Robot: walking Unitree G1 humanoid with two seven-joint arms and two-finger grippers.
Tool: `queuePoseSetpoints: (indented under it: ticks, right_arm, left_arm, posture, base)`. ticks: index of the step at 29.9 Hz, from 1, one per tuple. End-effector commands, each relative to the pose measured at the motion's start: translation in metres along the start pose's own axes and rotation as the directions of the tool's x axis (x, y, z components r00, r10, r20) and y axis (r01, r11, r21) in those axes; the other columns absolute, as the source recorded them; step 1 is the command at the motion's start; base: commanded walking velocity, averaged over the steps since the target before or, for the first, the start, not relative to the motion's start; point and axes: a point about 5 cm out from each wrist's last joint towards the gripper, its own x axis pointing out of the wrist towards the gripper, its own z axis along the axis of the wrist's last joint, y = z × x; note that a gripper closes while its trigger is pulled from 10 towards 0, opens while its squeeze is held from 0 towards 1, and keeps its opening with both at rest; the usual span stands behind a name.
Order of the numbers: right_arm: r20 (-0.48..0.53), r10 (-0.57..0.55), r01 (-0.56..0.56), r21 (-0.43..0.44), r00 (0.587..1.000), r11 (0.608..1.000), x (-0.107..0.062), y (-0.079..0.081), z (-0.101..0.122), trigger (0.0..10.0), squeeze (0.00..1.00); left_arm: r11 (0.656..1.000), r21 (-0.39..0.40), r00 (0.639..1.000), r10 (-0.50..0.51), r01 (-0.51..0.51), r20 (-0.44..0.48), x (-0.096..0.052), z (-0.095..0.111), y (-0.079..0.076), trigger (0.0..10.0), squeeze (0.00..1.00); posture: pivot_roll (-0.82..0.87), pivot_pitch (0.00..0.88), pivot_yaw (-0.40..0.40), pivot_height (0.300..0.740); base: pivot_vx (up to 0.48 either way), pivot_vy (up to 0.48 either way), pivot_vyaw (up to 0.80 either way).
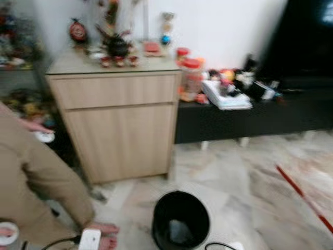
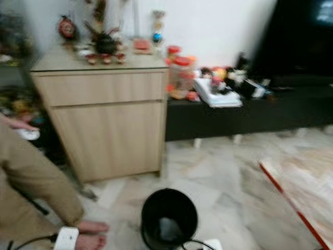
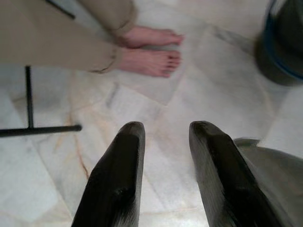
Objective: Picking trash to rubbish bin
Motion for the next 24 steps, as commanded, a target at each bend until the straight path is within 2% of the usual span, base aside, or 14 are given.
queuePoseSetpoints:
  ticks: [1,17,20,24]
  right_arm:
    - [0.021,0.011,-0.011,0.003,1.0,1.0,0.0007,0.005,0.0071,10.0,0.0]
    - [0.023,-0.014,0.013,0.048,1.0,0.999,0.001,-0.0013,0.0078,10.0,0.0]
    - [0.018,-0.024,0.023,0.044,1.0,0.999,0.0009,-0.0028,0.0071,10.0,0.0]
    - [0.037,-0.013,0.012,0.035,0.999,0.999,0.0008,-0.0019,0.0085,10.0,0.0]
  left_arm:
    - [1.0,0.01,1.0,0.002,-0.002,0.004,0.0006,0.0026,0.0015,10.0,0.0]
    - [1.0,0.02,1.0,-0.008,0.008,0.004,0.0005,0.0022,-0.0005,10.0,0.0]
    - [1.0,0.019,1.0,-0.011,0.011,0.005,0.0006,0.0026,-0.0019,10.0,0.0]
    - [1.0,0.015,1.0,-0.015,0.015,0.004,0.0005,0.0024,-0.003,10.0,0.0]
  posture:
    - [0.14,0.012,-0.084,0.74]
    - [0.13,0.001,-0.077,0.74]
    - [0.13,0.001,-0.08,0.74]
    - [0.13,0.006,-0.085,0.74]
  base:
    - [0.334,0.0,0.0]
    - [0.338,0.0,0.0]
    - [0.342,0.0,-0.8]
    - [0.337,0.0,-0.34]
